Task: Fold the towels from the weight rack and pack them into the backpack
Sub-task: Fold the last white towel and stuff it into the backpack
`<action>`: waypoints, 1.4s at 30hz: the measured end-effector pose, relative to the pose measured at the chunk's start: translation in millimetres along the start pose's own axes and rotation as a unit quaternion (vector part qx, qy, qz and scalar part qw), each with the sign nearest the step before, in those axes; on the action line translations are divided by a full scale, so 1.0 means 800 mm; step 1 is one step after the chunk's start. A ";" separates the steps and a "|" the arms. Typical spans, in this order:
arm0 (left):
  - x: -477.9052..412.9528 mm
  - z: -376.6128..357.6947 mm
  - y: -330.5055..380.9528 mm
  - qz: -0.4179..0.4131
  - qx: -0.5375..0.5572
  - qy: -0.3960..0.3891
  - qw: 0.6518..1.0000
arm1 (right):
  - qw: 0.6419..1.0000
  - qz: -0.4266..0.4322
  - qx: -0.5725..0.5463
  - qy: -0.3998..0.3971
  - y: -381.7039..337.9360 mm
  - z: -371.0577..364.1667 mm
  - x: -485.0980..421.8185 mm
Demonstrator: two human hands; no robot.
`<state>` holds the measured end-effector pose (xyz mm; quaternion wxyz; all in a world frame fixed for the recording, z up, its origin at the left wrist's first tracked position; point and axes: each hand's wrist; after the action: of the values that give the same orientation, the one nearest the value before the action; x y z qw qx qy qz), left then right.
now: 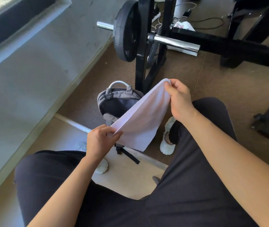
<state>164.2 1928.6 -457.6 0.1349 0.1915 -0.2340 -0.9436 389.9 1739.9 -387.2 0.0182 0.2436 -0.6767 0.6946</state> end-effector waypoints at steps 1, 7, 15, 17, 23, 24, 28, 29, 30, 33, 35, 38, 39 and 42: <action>-0.001 0.003 -0.001 0.003 0.013 0.016 1.000 | 1.000 -0.005 0.006 0.020 0.001 0.002 -0.004; -0.001 0.022 -0.006 0.044 0.110 0.028 0.993 | 0.990 0.011 0.083 0.110 0.003 0.007 -0.014; -0.014 0.060 -0.002 0.161 0.310 0.218 0.911 | 0.960 0.152 0.224 0.068 0.011 0.009 -0.014; -0.014 0.069 -0.008 0.182 0.317 0.253 0.896 | 0.953 0.182 0.237 0.048 0.011 0.008 -0.012; -0.014 0.075 -0.011 0.254 0.339 0.266 0.866 | 0.954 0.175 0.238 0.045 0.018 0.002 -0.007; -0.013 0.074 -0.009 0.262 0.341 0.261 0.864 | 0.956 0.165 0.235 0.050 0.020 -0.002 -0.004; -0.013 0.070 0.003 0.254 0.362 0.237 0.865 | 0.964 0.146 0.217 0.049 0.025 -0.018 0.015; -0.014 0.069 0.009 0.252 0.375 0.228 0.863 | 0.966 0.141 0.214 0.040 0.025 -0.023 0.022; -0.014 0.068 0.017 0.250 0.389 0.215 0.860 | 0.968 0.137 0.210 0.027 0.025 -0.028 0.031; -0.014 0.062 0.042 0.232 0.417 0.167 0.863 | 0.970 0.132 0.199 -0.044 0.026 -0.043 0.055; -0.015 0.058 0.054 0.217 0.427 0.139 0.867 | 0.964 0.144 0.197 -0.105 0.026 -0.051 0.068; -0.015 0.050 0.064 0.190 0.445 0.095 0.870 | 0.946 0.172 0.205 -0.184 0.029 -0.060 0.081; -0.015 0.048 0.066 0.185 0.448 0.080 0.871 | 0.940 0.174 0.206 -0.207 0.030 -0.063 0.085; -0.013 0.042 0.068 0.172 0.452 0.048 0.874 | 0.924 0.179 0.220 -0.257 0.034 -0.069 0.091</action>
<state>168.0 1898.9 -400.8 0.2048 0.2337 -0.6575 -0.6864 298.9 1768.1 -384.2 -0.3347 0.2869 -0.5209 0.7310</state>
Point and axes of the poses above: each hand's wrist, its own x-axis away from the middle knuckle, its own z-axis out of the back of the hand, y = z × x, and after that the axes turned 11 degrees about -z, right-handed
